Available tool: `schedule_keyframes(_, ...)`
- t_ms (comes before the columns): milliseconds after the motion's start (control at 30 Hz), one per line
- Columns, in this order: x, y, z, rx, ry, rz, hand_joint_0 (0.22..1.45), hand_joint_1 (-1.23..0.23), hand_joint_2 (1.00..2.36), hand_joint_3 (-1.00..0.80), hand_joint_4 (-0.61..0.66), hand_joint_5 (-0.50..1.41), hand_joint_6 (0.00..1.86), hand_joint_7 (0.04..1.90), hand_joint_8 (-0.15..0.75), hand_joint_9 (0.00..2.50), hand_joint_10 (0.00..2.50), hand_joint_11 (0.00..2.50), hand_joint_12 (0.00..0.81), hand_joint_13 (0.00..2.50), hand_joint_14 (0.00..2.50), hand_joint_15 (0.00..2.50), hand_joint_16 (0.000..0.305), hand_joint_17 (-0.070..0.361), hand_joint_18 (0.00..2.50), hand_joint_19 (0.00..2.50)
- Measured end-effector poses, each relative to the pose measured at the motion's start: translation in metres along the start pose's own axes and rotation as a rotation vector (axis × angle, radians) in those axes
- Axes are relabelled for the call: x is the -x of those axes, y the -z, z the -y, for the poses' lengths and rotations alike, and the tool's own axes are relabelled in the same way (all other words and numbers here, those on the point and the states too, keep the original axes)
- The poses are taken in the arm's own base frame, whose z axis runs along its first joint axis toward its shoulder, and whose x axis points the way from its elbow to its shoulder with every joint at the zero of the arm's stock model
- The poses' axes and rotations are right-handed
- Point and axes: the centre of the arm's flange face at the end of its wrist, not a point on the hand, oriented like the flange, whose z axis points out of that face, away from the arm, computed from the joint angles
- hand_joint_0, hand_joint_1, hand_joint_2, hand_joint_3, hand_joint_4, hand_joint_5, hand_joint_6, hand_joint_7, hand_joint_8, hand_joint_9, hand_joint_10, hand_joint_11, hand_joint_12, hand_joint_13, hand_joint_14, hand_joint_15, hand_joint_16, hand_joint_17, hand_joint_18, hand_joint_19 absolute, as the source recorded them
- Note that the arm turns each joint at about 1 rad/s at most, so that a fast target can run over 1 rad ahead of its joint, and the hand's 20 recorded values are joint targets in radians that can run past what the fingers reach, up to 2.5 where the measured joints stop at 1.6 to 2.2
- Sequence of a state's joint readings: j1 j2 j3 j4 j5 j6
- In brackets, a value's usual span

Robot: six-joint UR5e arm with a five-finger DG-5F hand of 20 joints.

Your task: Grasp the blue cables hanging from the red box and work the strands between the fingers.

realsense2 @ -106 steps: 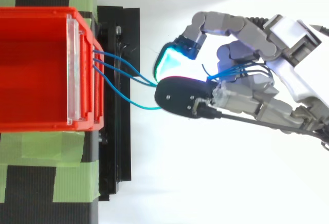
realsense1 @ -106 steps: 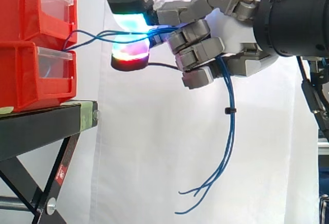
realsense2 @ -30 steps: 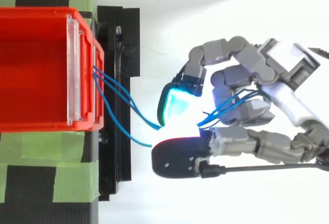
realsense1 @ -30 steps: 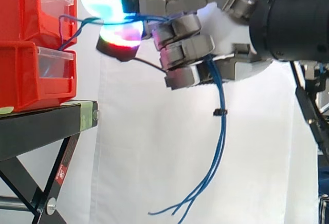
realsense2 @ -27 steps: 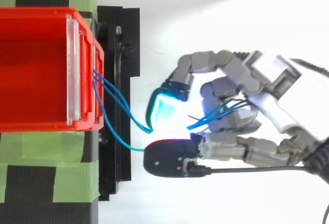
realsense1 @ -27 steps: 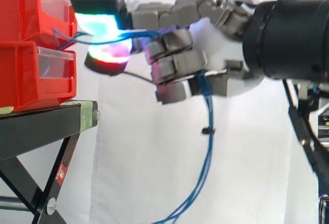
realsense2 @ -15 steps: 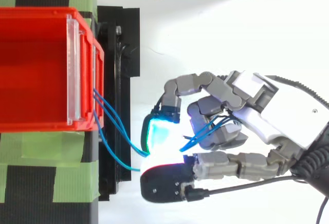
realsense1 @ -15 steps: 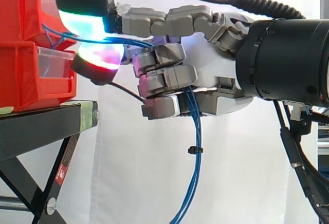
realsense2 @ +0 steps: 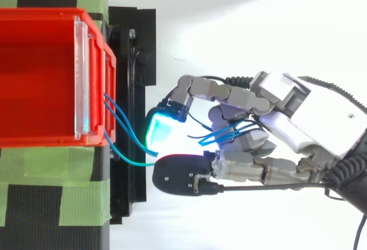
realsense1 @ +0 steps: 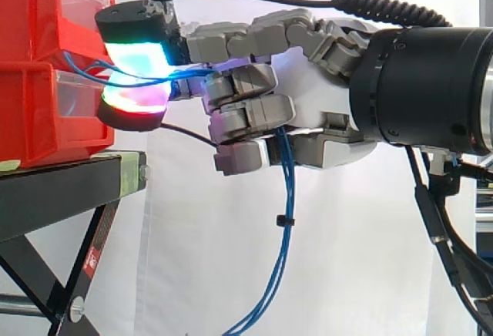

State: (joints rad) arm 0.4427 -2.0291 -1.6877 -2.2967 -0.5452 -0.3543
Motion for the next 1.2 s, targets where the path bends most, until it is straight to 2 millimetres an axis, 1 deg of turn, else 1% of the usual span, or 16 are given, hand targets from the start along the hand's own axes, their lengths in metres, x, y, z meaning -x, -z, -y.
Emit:
schedule_keyframes(233,0.005,-0.011,-0.009,-0.018,0.031,0.007,1.02,-0.73,1.00,0.09,0.26,0.07,0.97,1.20,0.350,0.91,2.50,1.99,0.431,1.02,2.50,1.29,0.063,0.142,1.39,1.65)
schedule_keyframes(367,0.009,-0.013,-0.009,-0.033,0.055,0.007,1.05,-0.75,1.01,-0.02,0.28,-0.11,1.33,1.17,0.350,0.91,2.50,1.99,0.431,1.02,2.50,1.29,0.063,0.142,1.39,1.65)
schedule_keyframes(400,0.010,-0.014,-0.009,-0.036,0.058,0.007,0.99,-0.78,1.02,-0.20,0.28,-0.12,1.34,1.24,0.350,0.91,2.50,1.99,0.431,1.02,2.50,1.29,0.063,0.142,1.39,1.65)
schedule_keyframes(433,0.010,-0.014,-0.010,-0.037,0.059,0.008,0.89,-0.80,1.01,-0.60,0.27,-0.14,1.39,1.27,0.350,0.91,2.50,1.99,0.431,1.02,2.50,1.29,0.063,0.142,1.39,1.65)
schedule_keyframes(500,0.011,-0.015,-0.010,-0.037,0.060,0.009,0.90,-0.80,1.01,-0.75,0.26,-0.07,1.43,1.27,0.350,0.91,2.50,1.99,0.431,1.02,2.50,1.29,0.063,0.142,1.39,1.65)
schedule_keyframes(567,0.011,-0.016,-0.011,-0.037,0.059,0.011,0.97,-0.77,1.02,-0.39,0.12,-0.10,1.43,1.39,0.350,0.91,2.50,1.99,0.431,1.02,2.50,1.29,0.063,0.142,1.39,1.65)
schedule_keyframes(600,0.011,-0.017,-0.012,-0.037,0.058,0.011,1.05,-0.77,1.01,-0.08,0.13,-0.11,1.41,1.36,0.350,0.91,2.50,1.99,0.431,1.02,2.50,1.29,0.063,0.142,1.39,1.65)
schedule_keyframes(667,0.011,-0.018,-0.013,-0.037,0.057,0.009,1.19,-0.70,1.00,0.02,0.17,-0.05,1.30,1.35,0.350,0.91,2.50,1.99,0.431,1.02,2.50,1.29,0.063,0.142,1.39,1.65)
schedule_keyframes(733,0.011,-0.018,-0.014,-0.038,0.057,0.005,1.24,-0.60,1.01,-0.03,0.29,0.50,0.26,1.60,0.350,0.91,2.50,1.99,0.431,1.02,2.50,1.29,0.063,0.142,1.39,1.65)
schedule_keyframes(767,0.011,-0.018,-0.014,-0.040,0.055,0.002,1.24,-0.60,1.02,-0.07,0.30,0.57,0.04,1.66,0.350,0.91,2.50,1.99,0.431,1.02,2.50,1.29,0.063,0.142,1.39,1.65)
schedule_keyframes(833,0.011,-0.018,-0.013,-0.043,0.052,-0.001,1.05,-0.64,1.00,0.00,0.41,0.54,0.02,1.31,0.350,0.91,2.50,1.99,0.431,1.02,2.50,1.29,0.063,0.142,1.39,1.65)
schedule_keyframes(967,0.013,-0.018,-0.012,-0.053,0.040,-0.005,0.90,-0.60,1.00,-0.22,0.36,0.44,0.02,1.29,0.350,0.91,2.50,1.99,0.431,1.02,2.50,1.29,0.063,0.142,1.39,1.65)
schedule_keyframes(1000,0.013,-0.017,-0.012,-0.055,0.037,-0.005,1.03,-0.73,1.02,0.02,0.24,0.14,0.44,1.29,0.350,0.91,2.50,1.99,0.431,1.02,2.50,1.29,0.063,0.142,1.39,1.65)
schedule_keyframes(1033,0.014,-0.017,-0.011,-0.057,0.034,-0.006,1.14,-0.73,1.06,0.14,0.19,-0.08,1.14,1.10,0.350,0.91,2.50,1.99,0.431,1.02,2.50,1.29,0.063,0.142,1.39,1.65)
schedule_keyframes(1167,0.015,-0.016,-0.011,-0.067,0.010,-0.010,1.18,-0.74,1.00,0.12,0.19,-0.11,1.50,1.17,0.350,0.91,2.50,1.99,0.431,1.02,2.50,1.29,0.063,0.142,1.39,1.65)
schedule_keyframes(1200,0.016,-0.016,-0.012,-0.069,0.003,-0.011,1.00,-0.77,1.01,-0.06,0.25,-0.15,1.50,1.18,0.350,0.91,2.50,1.99,0.431,1.02,2.50,1.29,0.063,0.142,1.39,1.65)
